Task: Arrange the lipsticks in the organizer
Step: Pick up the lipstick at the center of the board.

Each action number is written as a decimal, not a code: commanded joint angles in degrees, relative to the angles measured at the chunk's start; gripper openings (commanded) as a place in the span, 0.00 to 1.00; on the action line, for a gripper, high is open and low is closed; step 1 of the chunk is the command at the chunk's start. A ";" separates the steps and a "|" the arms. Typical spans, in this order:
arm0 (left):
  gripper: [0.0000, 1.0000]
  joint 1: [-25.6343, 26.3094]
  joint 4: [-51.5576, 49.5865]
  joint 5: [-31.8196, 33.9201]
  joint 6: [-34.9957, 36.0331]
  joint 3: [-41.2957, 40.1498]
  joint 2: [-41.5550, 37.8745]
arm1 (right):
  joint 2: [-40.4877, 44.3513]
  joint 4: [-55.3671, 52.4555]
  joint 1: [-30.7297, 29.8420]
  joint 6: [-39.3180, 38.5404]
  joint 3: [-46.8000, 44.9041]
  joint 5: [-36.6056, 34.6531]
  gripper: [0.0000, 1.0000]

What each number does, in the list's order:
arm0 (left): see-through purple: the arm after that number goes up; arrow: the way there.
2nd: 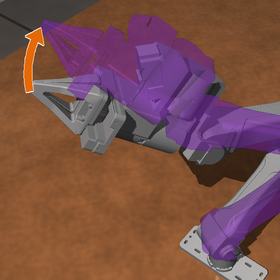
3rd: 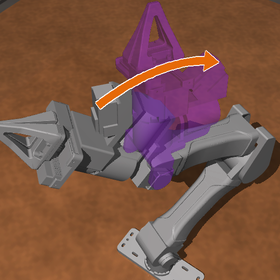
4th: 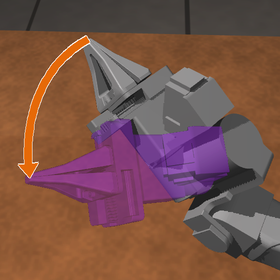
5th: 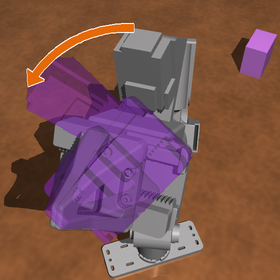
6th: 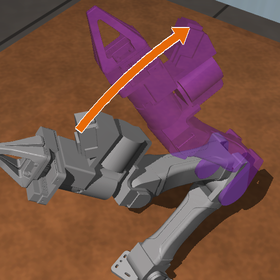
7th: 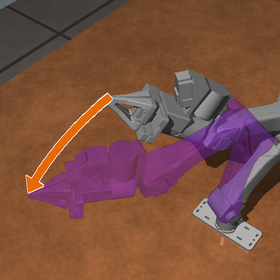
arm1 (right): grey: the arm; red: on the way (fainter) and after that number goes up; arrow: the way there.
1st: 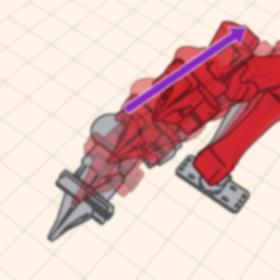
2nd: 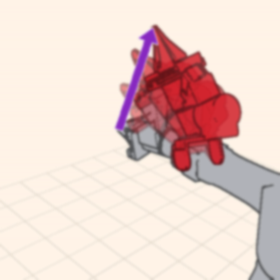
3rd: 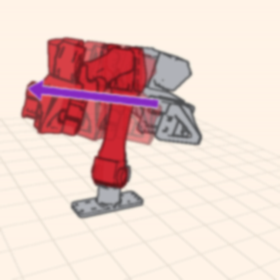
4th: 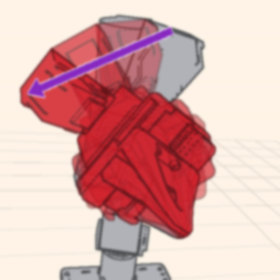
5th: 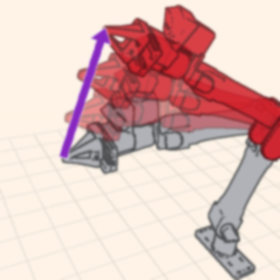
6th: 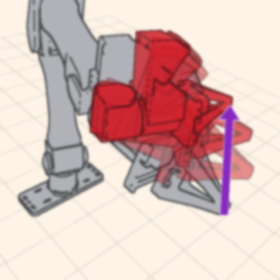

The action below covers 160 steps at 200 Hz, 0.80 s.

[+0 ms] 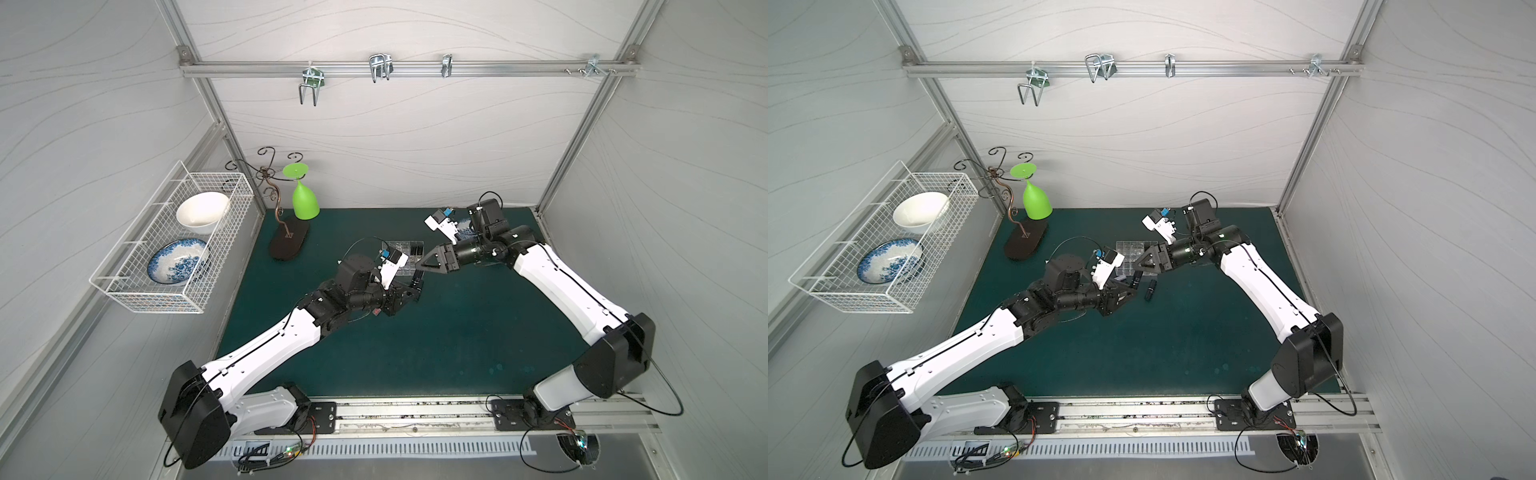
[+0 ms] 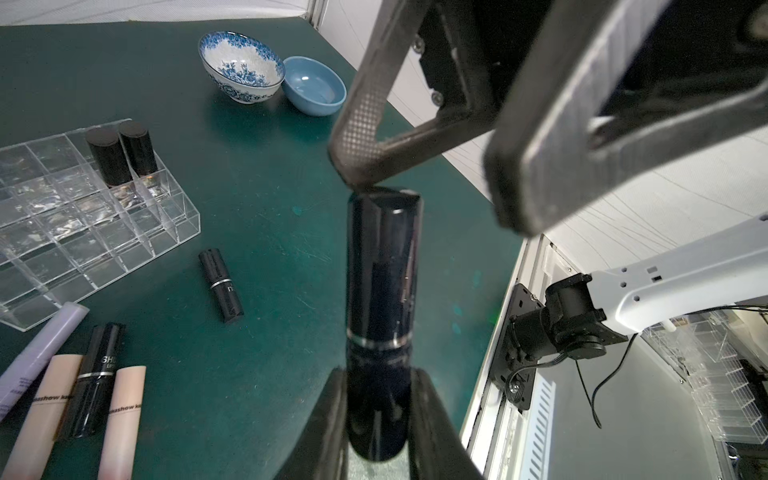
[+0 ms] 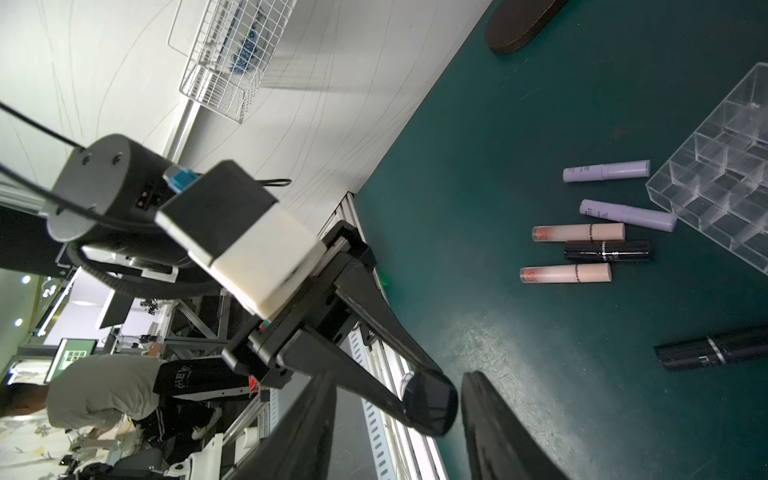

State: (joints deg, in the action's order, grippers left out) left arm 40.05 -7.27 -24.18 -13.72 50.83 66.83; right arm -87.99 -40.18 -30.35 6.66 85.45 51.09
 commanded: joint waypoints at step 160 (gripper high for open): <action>0.62 -0.06 0.57 24.87 1.45 -5.37 -7.22 | -3.38 7.84 -2.34 2.39 2.08 -19.94 0.24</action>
State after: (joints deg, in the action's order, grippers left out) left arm 40.12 -8.67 -9.43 -12.25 47.22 61.10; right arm -89.80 -39.31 -32.29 7.42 86.30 41.34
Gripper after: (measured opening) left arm 0.622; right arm 0.243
